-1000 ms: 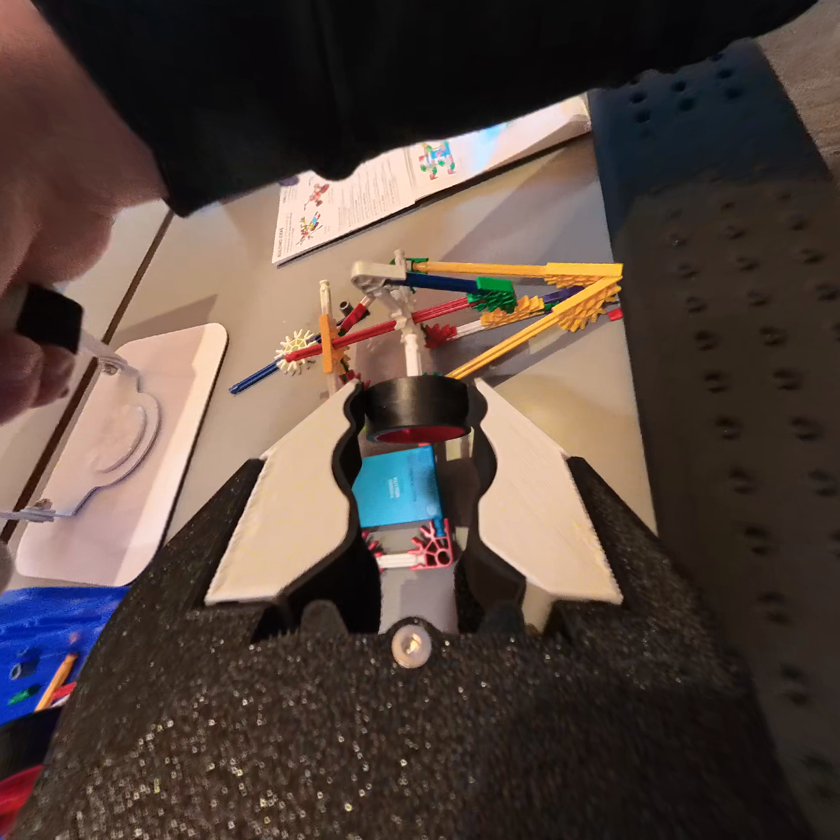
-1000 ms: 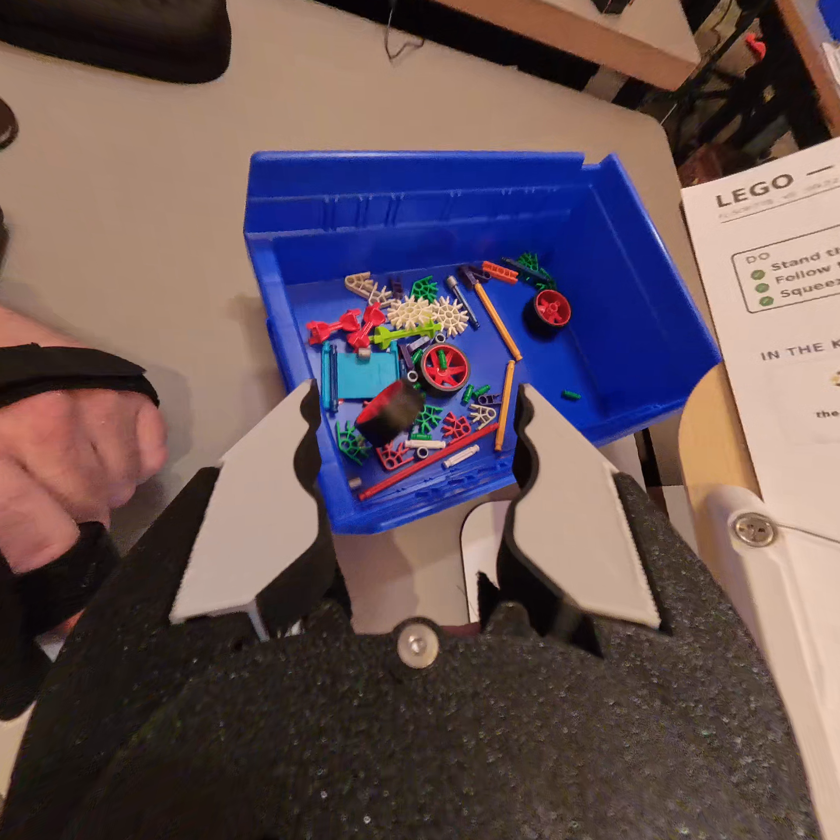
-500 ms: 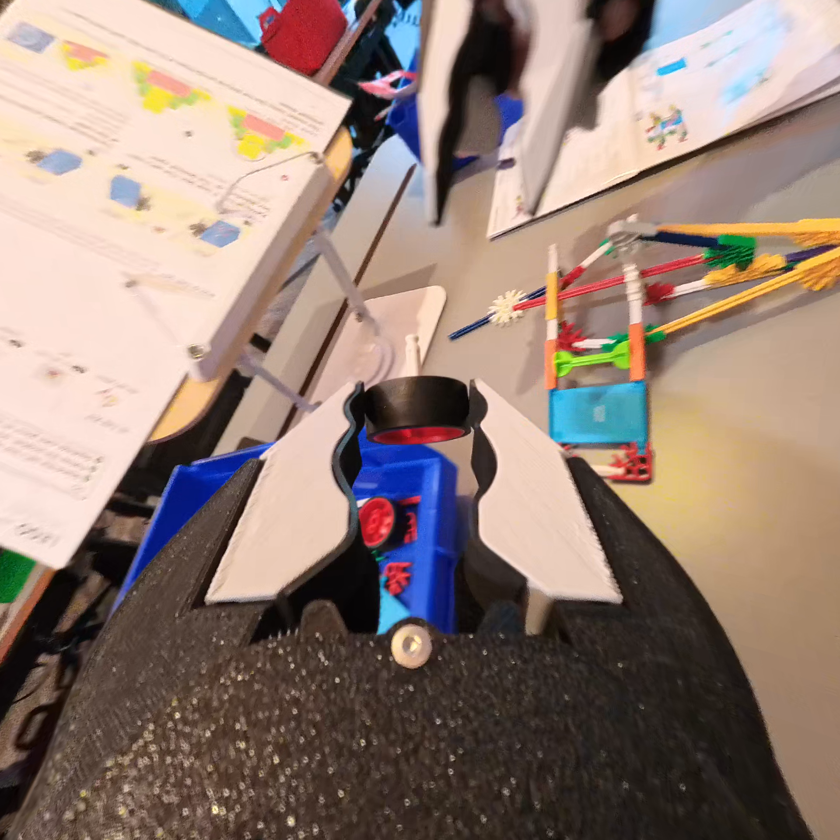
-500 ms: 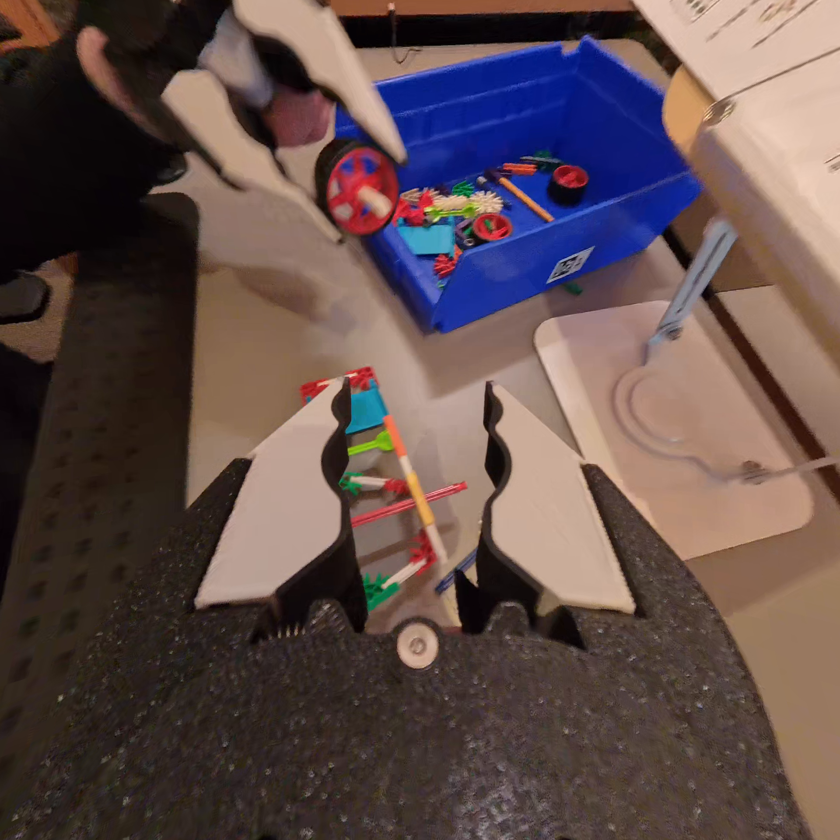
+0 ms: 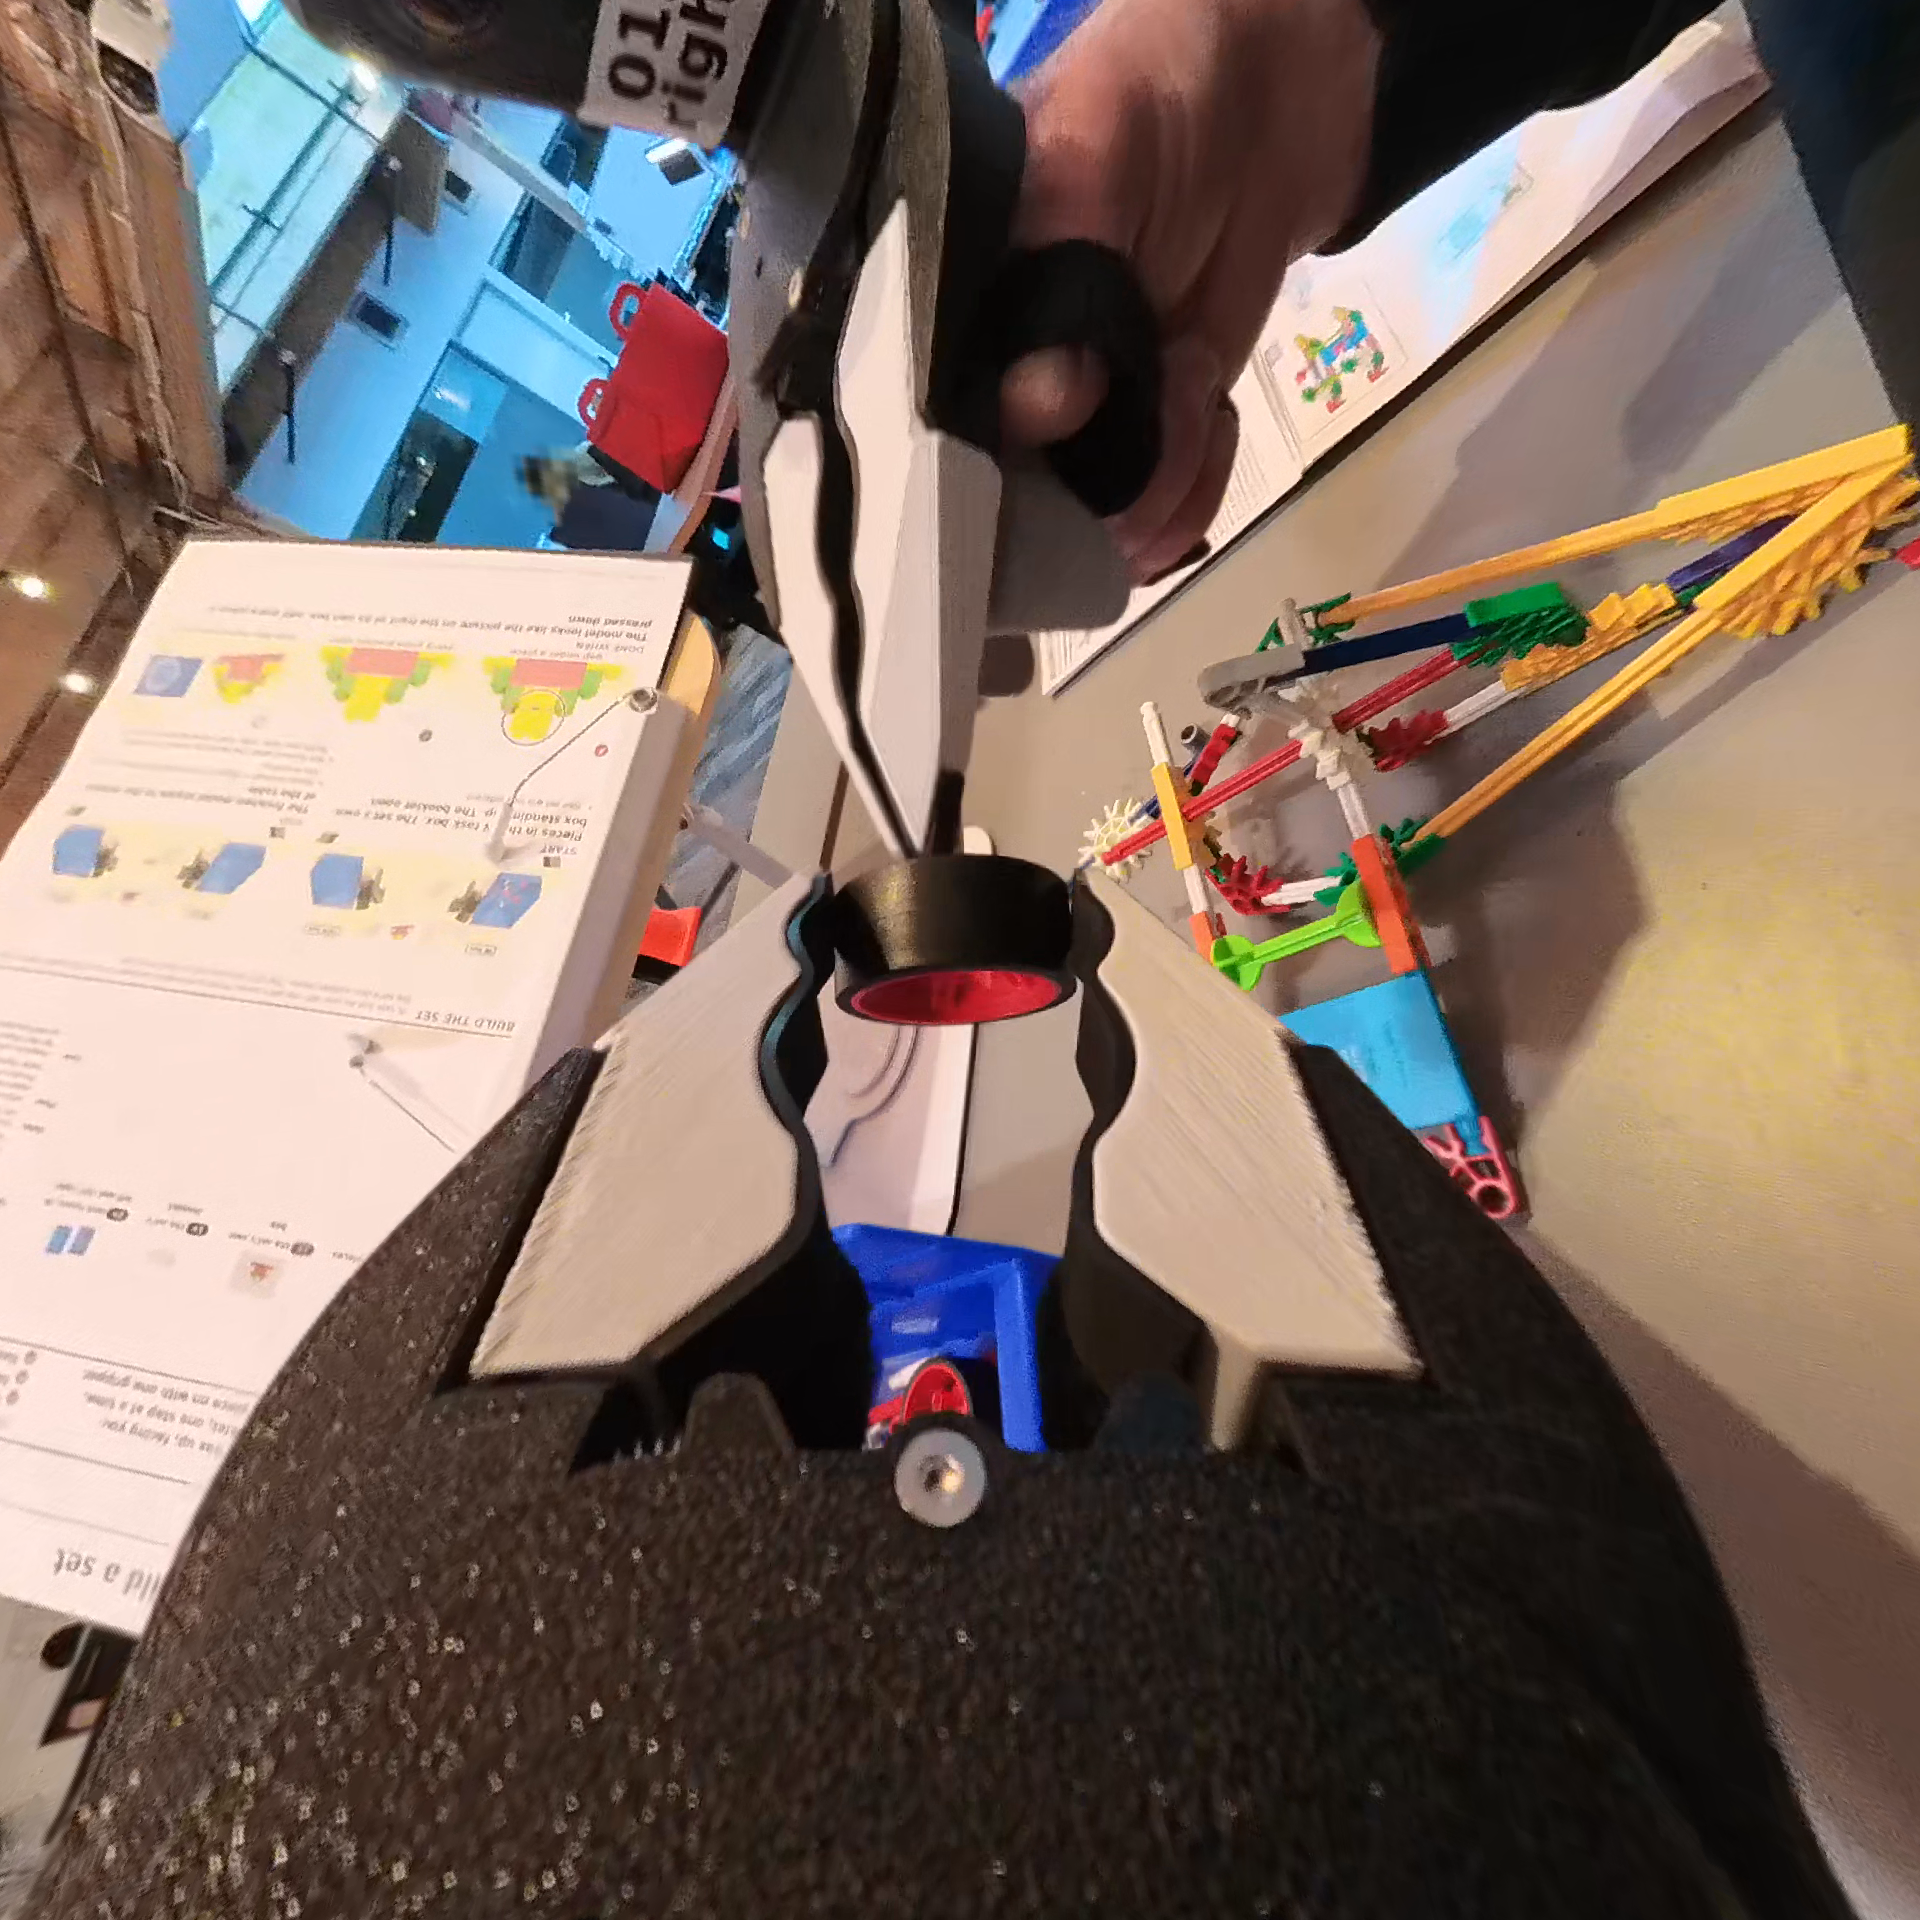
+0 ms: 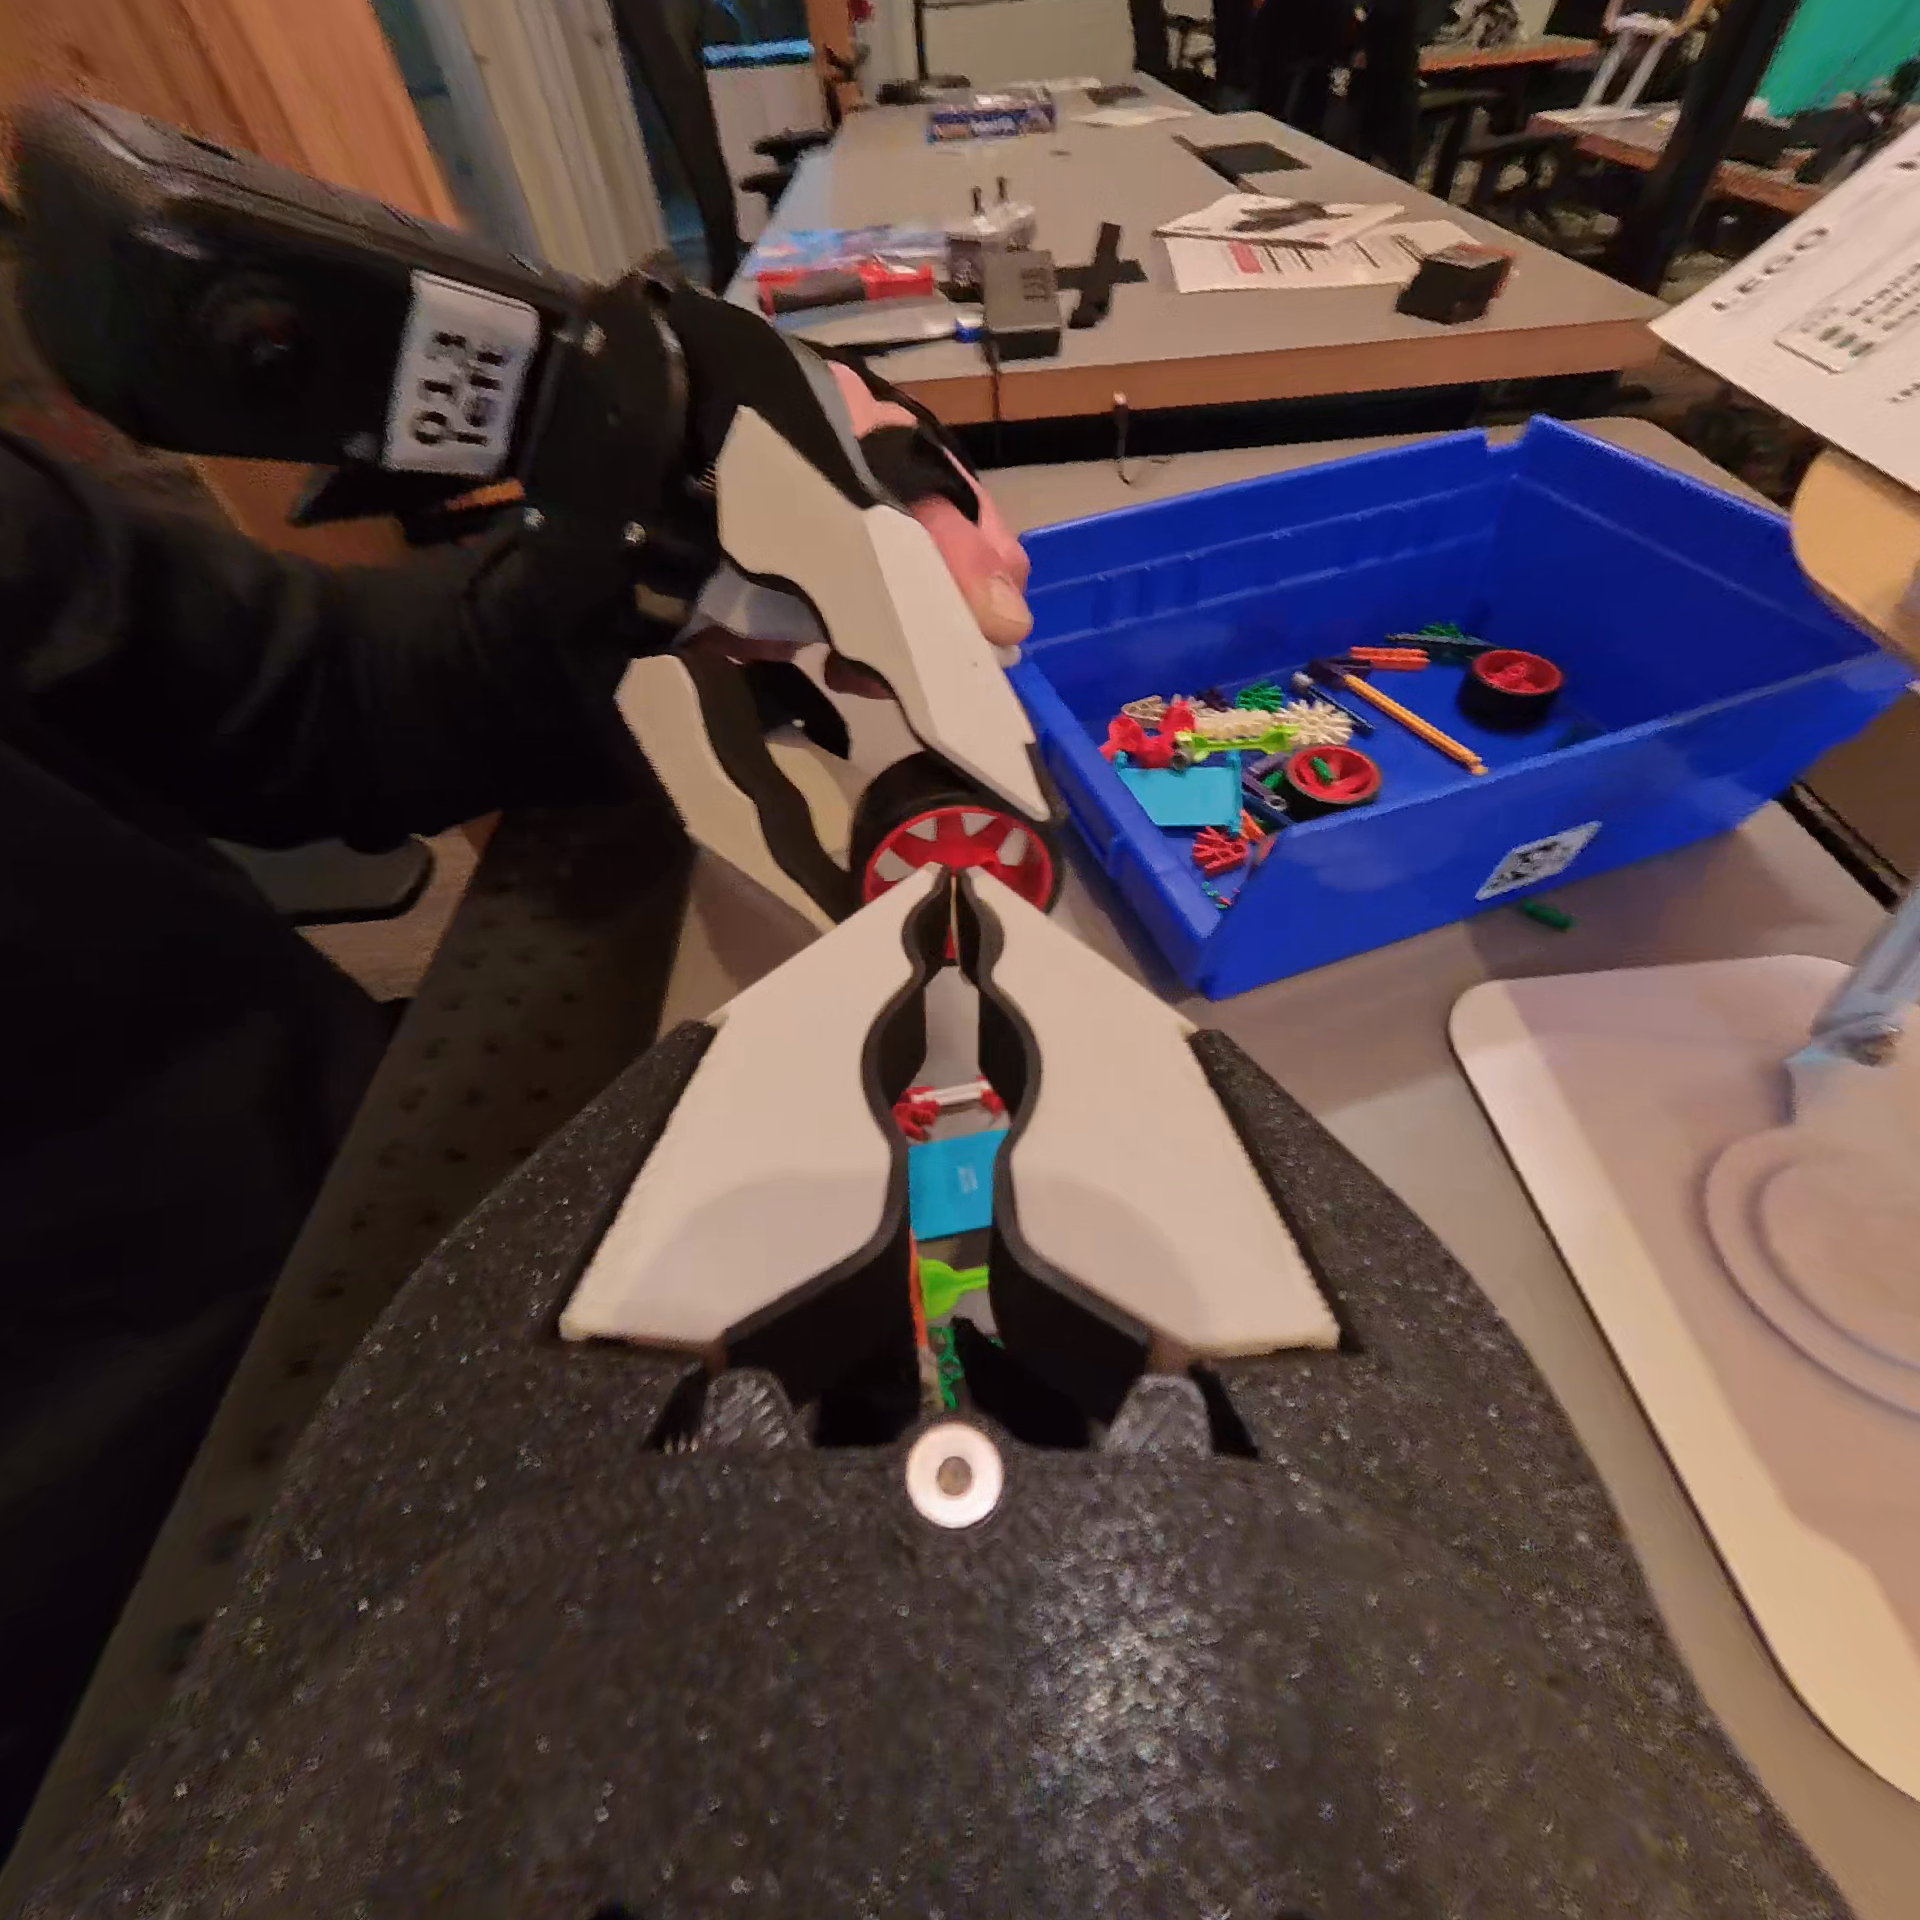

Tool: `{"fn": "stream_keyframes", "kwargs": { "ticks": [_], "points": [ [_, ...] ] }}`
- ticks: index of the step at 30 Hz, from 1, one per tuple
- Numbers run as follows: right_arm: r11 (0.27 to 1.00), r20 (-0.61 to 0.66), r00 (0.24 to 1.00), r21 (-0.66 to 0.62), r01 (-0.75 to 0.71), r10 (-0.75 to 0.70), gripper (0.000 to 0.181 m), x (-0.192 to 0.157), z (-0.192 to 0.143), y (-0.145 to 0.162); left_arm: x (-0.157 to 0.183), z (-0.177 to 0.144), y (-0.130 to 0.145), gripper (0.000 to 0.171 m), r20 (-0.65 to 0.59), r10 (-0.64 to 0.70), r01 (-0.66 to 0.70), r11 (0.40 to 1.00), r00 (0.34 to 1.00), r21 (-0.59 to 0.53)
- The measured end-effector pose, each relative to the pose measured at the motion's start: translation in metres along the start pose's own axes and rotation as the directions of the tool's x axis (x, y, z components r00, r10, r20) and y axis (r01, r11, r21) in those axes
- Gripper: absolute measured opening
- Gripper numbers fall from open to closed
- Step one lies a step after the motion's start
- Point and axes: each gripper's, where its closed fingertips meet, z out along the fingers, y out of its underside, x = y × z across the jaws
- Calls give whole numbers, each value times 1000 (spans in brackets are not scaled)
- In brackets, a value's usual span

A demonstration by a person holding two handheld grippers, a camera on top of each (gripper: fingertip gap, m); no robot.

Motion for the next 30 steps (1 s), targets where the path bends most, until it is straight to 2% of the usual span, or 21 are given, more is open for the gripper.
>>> {"fn": "stream_keyframes", "kwargs": {
  "ticks": [2,4,5,7,9,18,22,26,30],
  "points": [
    [1000,-5,1000,-13,7,-7,2,0,-1,2,1,2,0,43,8,27,-26,1000,1000,-11],
    [999,1,1000,-37,2,-2,27,0,-1,8,3,2,-2,43,11,48,-48,999,999,-9],
    [999,-19,999,-44,28,-28,29,1,-2,10,3,1,-3,42,14,44,-44,999,999,-1],
    [995,-33,996,-58,86,-88,21,-1,-3,11,2,-2,-9,43,10,24,-24,999,1000,31],
    [981,-69,982,-97,170,-177,6,-1,-1,12,4,-1,-8,43,0,26,-26,999,1000,20],
    [859,-173,855,-267,438,-489,3,-3,3,22,15,1,1,42,-53,51,-52,999,997,-6],
    [872,-148,870,-227,433,-471,2,-11,3,22,20,-3,-5,42,-88,-24,31,997,996,75],
    [894,-65,902,-184,409,-426,3,-23,0,26,30,-7,-15,41,-154,-120,142,980,981,138],
    [896,-34,910,-191,401,-414,3,-26,-2,34,37,-5,-14,41,-209,-161,192,972,965,138]
  ]
}}
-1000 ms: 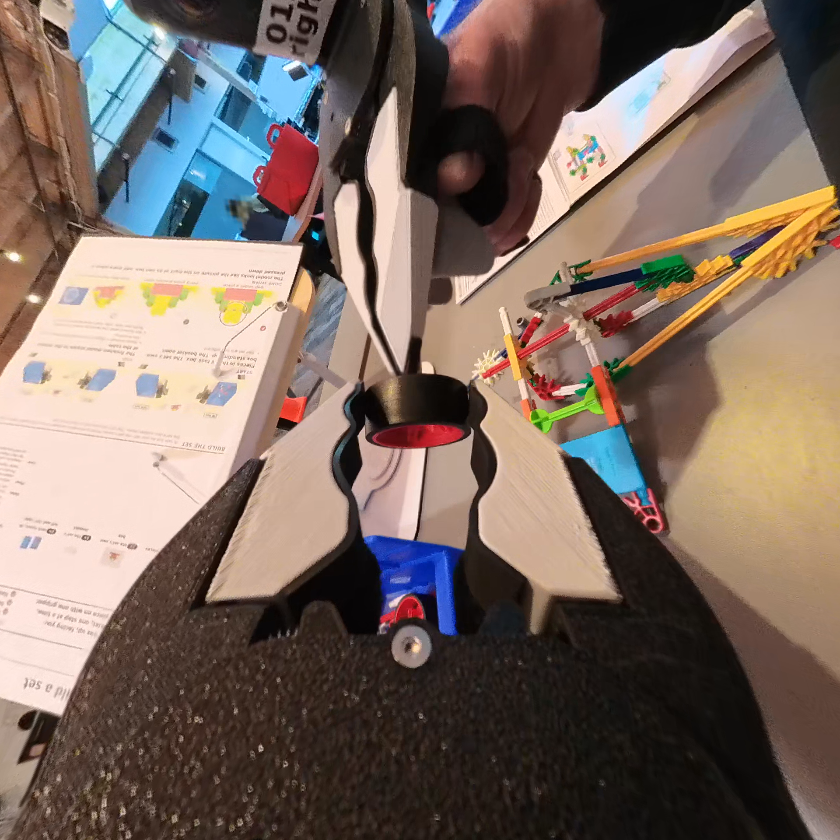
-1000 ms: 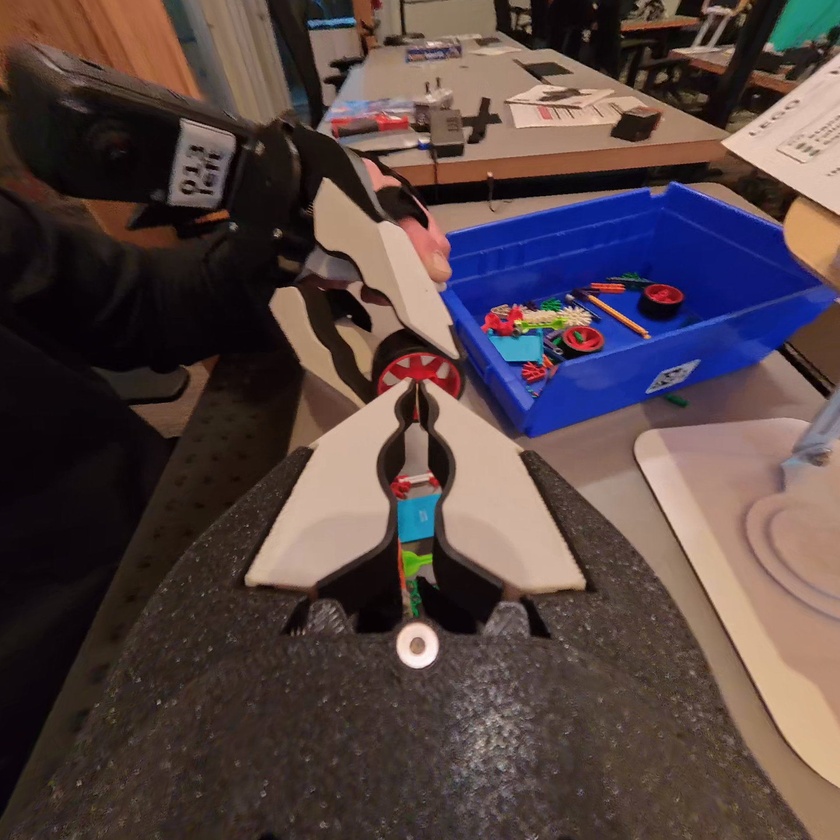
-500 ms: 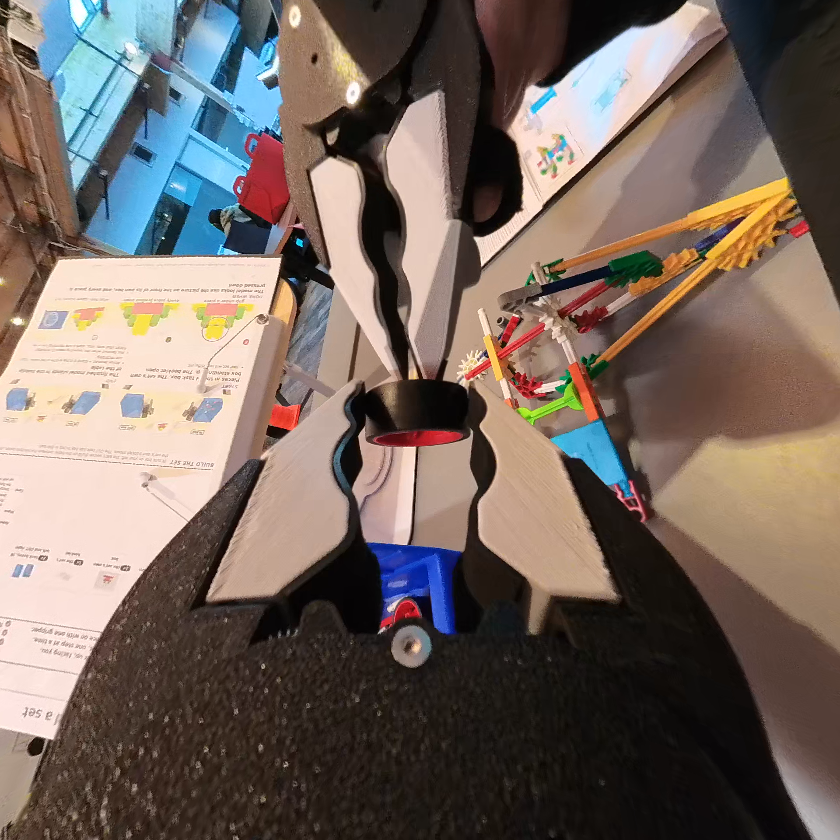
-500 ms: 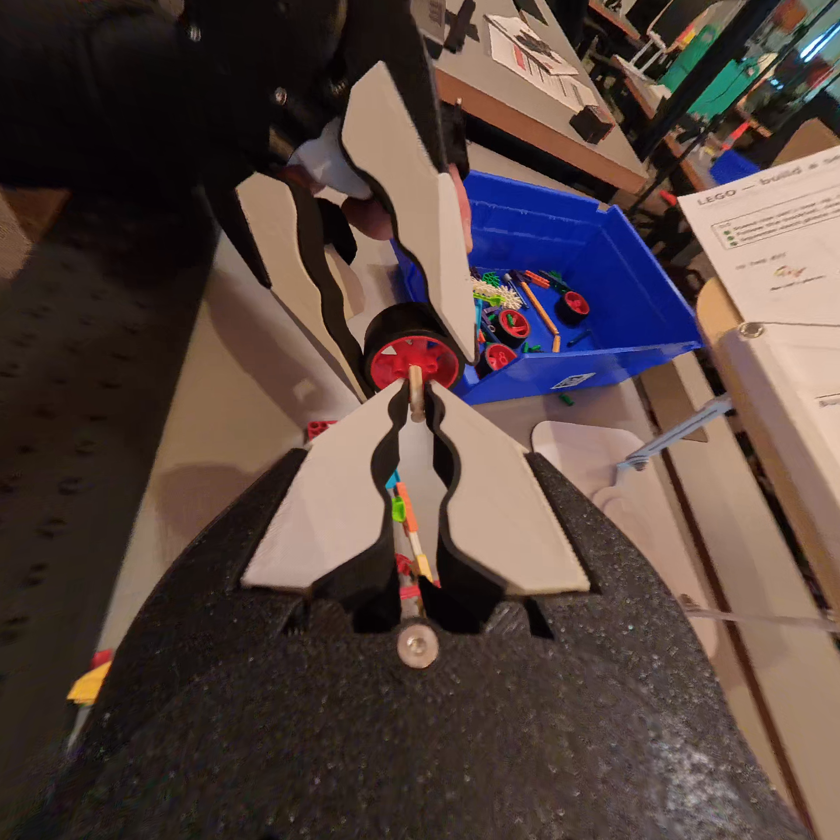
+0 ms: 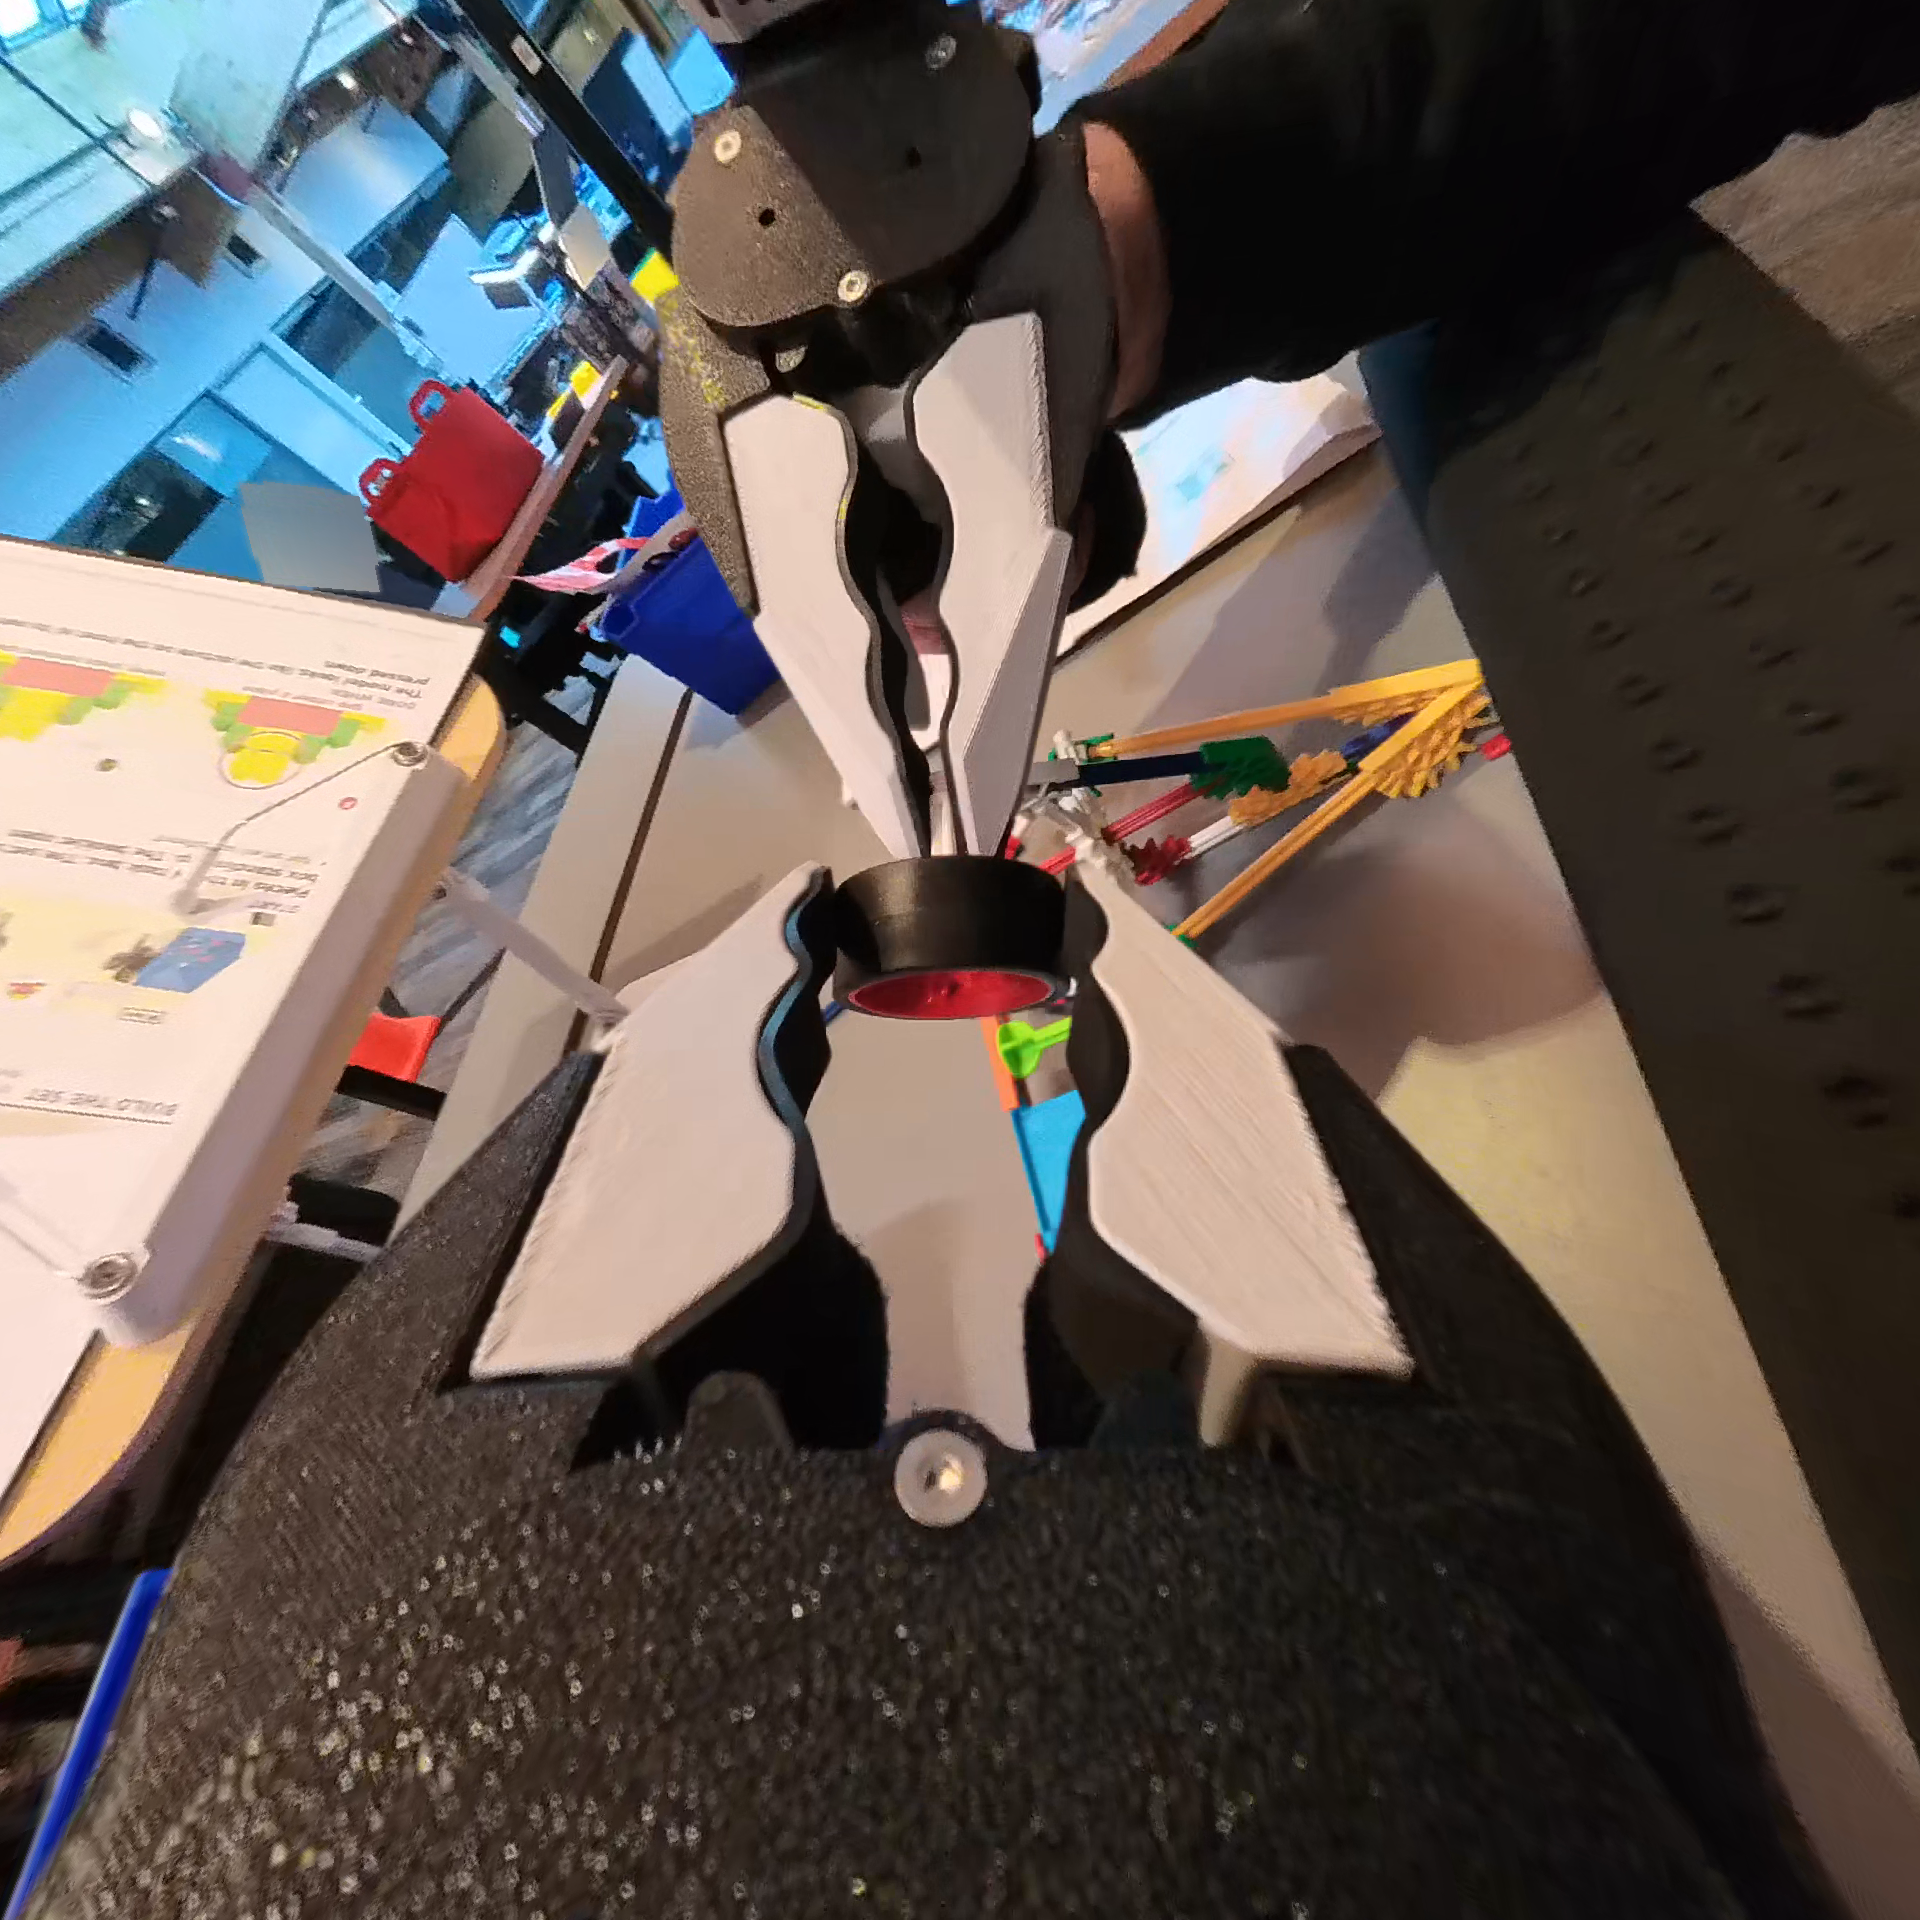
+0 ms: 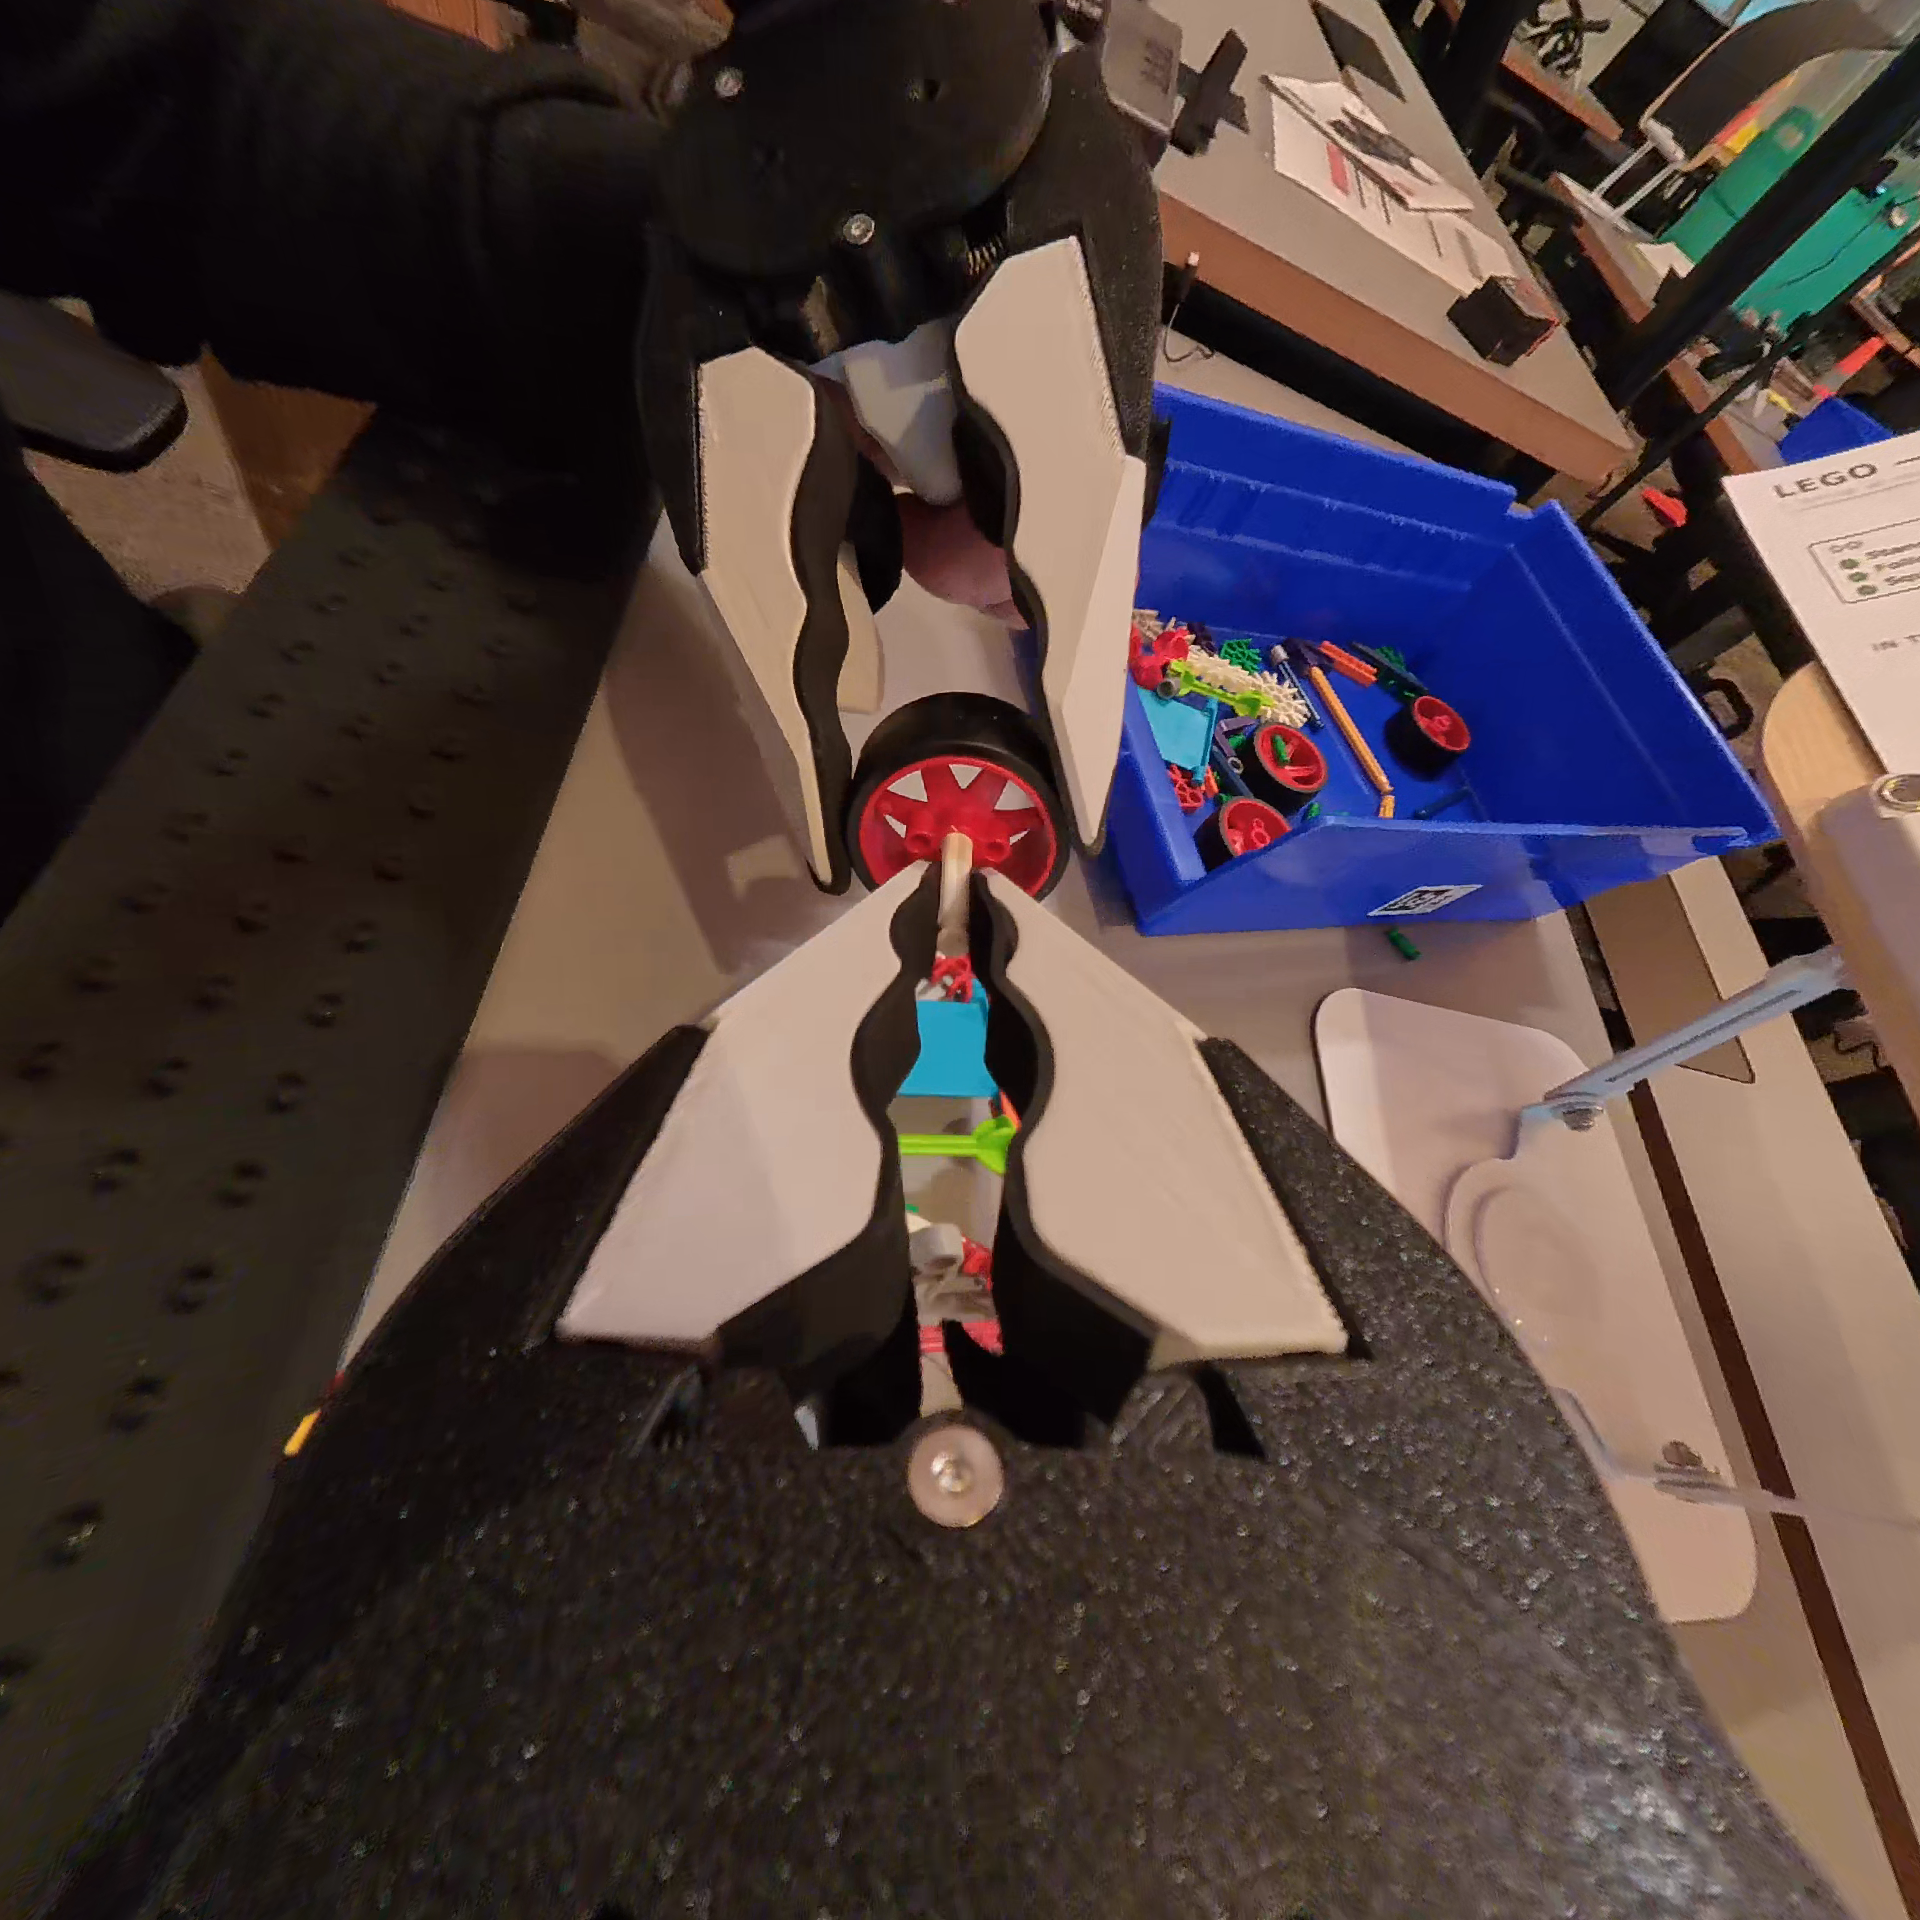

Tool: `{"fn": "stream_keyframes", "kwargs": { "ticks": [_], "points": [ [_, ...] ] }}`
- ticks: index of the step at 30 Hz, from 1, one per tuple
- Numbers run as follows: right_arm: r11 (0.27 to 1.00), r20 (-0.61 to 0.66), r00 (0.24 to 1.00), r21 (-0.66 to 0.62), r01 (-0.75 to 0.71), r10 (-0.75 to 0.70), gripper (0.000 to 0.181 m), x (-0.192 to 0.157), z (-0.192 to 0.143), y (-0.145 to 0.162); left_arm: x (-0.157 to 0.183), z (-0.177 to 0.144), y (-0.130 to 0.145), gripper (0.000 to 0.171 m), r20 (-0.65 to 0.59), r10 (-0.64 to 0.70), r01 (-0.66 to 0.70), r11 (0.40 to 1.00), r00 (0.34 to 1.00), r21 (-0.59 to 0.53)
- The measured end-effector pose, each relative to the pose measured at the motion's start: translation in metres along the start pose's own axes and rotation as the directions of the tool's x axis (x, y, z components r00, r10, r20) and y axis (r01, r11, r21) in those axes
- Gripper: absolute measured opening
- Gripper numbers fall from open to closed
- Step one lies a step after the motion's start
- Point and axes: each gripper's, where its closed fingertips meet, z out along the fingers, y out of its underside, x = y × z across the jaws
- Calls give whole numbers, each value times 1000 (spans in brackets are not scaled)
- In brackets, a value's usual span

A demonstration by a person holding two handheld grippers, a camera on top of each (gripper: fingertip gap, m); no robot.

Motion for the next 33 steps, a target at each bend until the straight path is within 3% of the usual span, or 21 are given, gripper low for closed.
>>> {"fn": "stream_keyframes", "kwargs": {
  "ticks": [11,15,22,23,24,25,26,28,30,33],
  "points": [
    [1000,46,999,4,-16,16,3,-10,-12,9,10,11,-6,42,-40,-66,67,997,997,29],
    [996,-48,997,-60,59,-62,3,-3,-18,11,3,17,-10,41,-31,-186,188,980,982,70],
    [999,51,999,-31,20,-18,3,-17,-24,15,17,21,-14,41,-77,-155,161,984,985,79],
    [998,46,999,-60,18,-15,2,-14,-34,24,13,18,-2,40,-52,-150,152,988,987,28],
    [999,-9,999,1,-43,43,1,1,-59,24,-4,2,16,40,20,-173,173,985,985,1],
    [990,-52,993,93,-101,106,1,15,-84,20,-25,-20,17,39,65,-296,289,952,953,98],
    [992,-60,994,83,-90,95,1,15,-89,24,-39,-33,6,38,97,-331,311,934,939,178],
    [997,6,997,-6,-72,72,3,0,-67,31,-22,-6,-1,41,64,-213,207,975,975,81],
    [994,0,997,-78,-75,75,3,1,-59,48,-12,10,27,42,29,-193,195,975,981,-106],
    [993,-18,997,-85,-80,79,3,4,-61,52,-56,-16,49,42,203,-177,204,971,963,-124]
  ]
}}
